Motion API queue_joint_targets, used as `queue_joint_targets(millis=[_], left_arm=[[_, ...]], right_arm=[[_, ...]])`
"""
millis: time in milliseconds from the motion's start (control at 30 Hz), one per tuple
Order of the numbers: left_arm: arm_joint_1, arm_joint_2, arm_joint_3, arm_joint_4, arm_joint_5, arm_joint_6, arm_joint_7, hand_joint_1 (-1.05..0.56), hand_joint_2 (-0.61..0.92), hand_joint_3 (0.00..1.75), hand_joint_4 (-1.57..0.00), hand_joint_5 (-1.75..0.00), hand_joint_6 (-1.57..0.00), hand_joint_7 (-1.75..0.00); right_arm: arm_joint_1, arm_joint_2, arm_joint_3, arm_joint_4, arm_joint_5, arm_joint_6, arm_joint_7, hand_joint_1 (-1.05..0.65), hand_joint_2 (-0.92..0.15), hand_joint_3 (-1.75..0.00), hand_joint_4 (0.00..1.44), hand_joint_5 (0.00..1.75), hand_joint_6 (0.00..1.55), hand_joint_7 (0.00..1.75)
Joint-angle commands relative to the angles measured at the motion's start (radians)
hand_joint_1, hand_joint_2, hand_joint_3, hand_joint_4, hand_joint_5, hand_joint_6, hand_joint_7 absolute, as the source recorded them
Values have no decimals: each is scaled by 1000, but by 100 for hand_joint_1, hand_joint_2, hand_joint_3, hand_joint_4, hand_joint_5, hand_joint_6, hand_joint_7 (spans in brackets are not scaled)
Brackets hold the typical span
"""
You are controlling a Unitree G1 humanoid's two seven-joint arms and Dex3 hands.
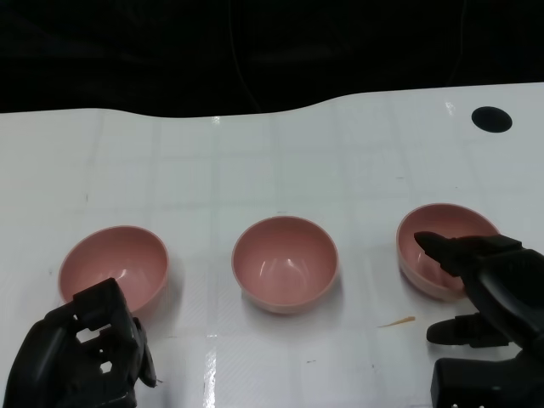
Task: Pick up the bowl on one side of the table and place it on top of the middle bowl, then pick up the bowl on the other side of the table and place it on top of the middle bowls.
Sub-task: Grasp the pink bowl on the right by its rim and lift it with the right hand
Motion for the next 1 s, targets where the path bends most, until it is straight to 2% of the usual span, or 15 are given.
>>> queue_joint_targets(millis=[33, 300, 567, 1000], left_arm=[[7, 8, 3, -11, 9, -5, 14, -1, 47, 136, -88, -175, -77, -172], [13, 7, 5, -17, 7, -11, 5, 0, 47, 136, -88, -175, -77, -171], [23, 6, 9, -37, 5, 4, 18, -1, 47, 134, -90, -175, -77, -174], [25, 16, 16, -39, -5, 8, 12, 0, 48, 133, -90, -175, -78, -175]], right_arm=[[-52, -32, 9, 47, 21, -20, 5, -94, -92, -11, 54, 10, 41, 5], [-116, -29, 30, 121, 56, -57, 23, -92, -92, -11, 56, 9, 43, 4], [-184, -16, 73, 210, 52, -53, 21, -89, -92, -9, 63, 8, 60, 8], [-266, 25, 164, 426, 38, -84, -117, -86, -92, -12, 70, 6, 67, 6]])
